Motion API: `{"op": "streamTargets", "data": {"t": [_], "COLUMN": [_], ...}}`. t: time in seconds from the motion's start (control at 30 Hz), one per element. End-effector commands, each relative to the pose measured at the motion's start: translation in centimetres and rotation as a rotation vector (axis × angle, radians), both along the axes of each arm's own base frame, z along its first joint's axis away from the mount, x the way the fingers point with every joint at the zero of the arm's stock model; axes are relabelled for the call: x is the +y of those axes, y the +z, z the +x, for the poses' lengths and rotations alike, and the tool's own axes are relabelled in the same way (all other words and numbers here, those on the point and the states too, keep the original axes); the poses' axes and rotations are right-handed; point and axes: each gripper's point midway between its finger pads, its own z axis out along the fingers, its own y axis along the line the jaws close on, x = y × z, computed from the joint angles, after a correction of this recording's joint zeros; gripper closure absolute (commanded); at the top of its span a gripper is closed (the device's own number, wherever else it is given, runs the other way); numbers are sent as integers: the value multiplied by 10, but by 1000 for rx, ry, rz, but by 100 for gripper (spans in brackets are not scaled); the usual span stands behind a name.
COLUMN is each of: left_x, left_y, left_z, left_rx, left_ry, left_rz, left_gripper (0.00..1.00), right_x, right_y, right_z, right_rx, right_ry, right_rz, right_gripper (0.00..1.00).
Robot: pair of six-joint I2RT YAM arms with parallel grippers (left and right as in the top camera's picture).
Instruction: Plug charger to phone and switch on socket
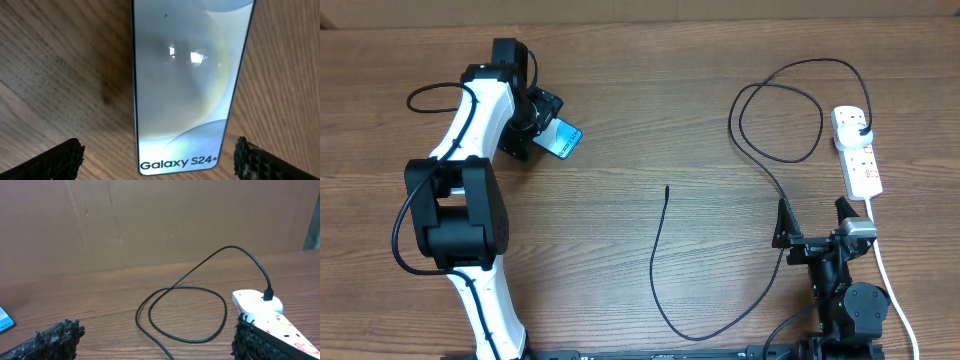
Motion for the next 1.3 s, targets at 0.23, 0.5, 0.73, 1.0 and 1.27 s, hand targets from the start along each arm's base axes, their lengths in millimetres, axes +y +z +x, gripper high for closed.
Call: {"op": "streamTargets", "data": {"t": [0.23, 0.5, 0.73, 1.0, 1.27], "left_x": [4, 11, 5, -5, -17], "left_y": [9, 5, 3, 1, -37], "left_z": [9, 1, 9, 22, 19], "left_rx": [-17, 19, -8, -55, 9], "left_ry": [50, 71, 37, 30, 18], "left_rz": [38, 77, 60, 61, -8], "left_gripper": [0, 0, 0, 0, 0], "right_x": [1, 1, 1, 1, 1], "right_y": [-2, -2, -2, -2, -2], "right_z": [0, 0, 0, 0, 0], "right_rx": [-3, -3, -3, -3, -3], "right_ry": [5, 5, 5, 5, 5], "right_rz": [6, 6, 6, 7, 7], "right_gripper": [0, 0, 0, 0, 0]}}
